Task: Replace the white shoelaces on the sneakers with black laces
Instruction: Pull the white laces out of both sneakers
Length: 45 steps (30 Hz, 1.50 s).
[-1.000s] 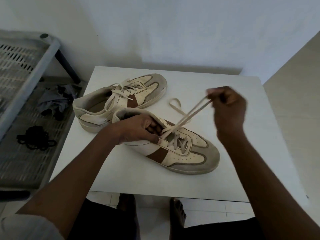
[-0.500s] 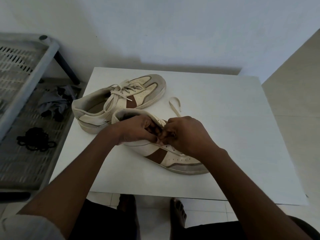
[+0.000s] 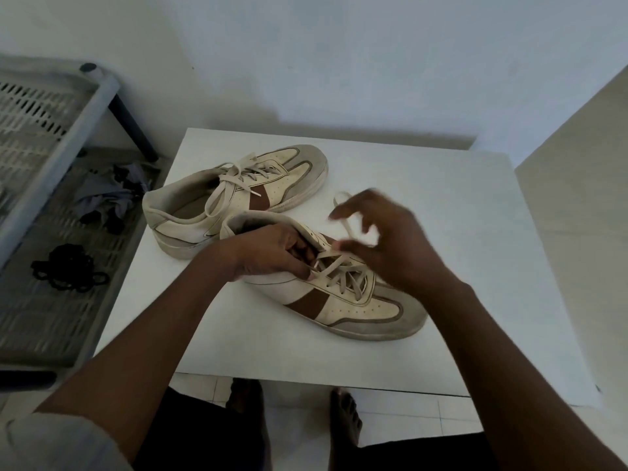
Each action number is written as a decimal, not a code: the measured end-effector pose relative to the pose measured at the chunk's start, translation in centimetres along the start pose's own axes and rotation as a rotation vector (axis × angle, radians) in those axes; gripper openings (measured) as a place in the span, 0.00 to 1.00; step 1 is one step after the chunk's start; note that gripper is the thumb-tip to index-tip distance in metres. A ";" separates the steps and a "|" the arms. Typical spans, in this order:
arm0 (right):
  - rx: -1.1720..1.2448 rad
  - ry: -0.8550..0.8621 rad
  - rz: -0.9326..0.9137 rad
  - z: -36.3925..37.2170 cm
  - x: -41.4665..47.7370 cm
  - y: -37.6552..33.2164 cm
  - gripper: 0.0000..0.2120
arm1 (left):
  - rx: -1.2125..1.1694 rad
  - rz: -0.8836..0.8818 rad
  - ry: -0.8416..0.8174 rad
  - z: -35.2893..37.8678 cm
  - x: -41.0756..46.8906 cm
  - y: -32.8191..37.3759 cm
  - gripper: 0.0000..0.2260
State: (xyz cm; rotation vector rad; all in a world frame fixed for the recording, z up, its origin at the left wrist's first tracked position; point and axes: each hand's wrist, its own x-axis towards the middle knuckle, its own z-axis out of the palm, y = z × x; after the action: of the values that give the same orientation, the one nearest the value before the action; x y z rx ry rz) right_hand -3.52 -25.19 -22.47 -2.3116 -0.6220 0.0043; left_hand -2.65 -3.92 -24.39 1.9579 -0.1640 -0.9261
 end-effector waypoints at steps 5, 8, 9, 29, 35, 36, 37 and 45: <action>-0.274 -0.290 -0.033 2.4 -0.3 -1.0 0.10 | -0.015 0.039 -0.032 0.1 -0.3 0.3 0.11; -0.013 -0.302 -0.029 2.1 -0.4 -0.5 0.07 | -0.025 0.037 -0.033 0.1 -0.4 0.3 0.12; 0.164 -0.291 -0.010 1.2 -0.4 -0.2 0.07 | -0.021 0.034 -0.024 0.1 -0.3 0.3 0.11; -0.012 -0.256 0.249 0.9 -0.1 0.6 0.12 | -0.111 0.040 0.138 1.3 0.4 0.5 0.09; -0.025 -0.209 0.172 -1.1 0.2 0.8 0.09 | 0.071 0.007 0.288 1.5 0.9 0.1 0.09; -0.017 -0.242 0.162 -1.6 0.2 0.8 0.08 | 0.138 0.012 0.334 1.8 1.1 0.1 0.08; 0.003 -0.294 0.152 -1.9 0.1 0.7 0.08 | 0.226 0.008 0.380 2.0 1.3 0.2 0.08; -0.132 -0.423 0.109 0.9 -0.1 0.5 0.04 | 0.176 -0.003 -0.015 0.6 0.2 0.2 0.14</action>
State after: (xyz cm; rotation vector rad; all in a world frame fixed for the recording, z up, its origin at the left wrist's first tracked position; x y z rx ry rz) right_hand -3.53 -24.95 -23.47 -2.4888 -0.7190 0.5293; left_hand -2.87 -4.53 -24.54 2.1133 -0.2587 -0.9563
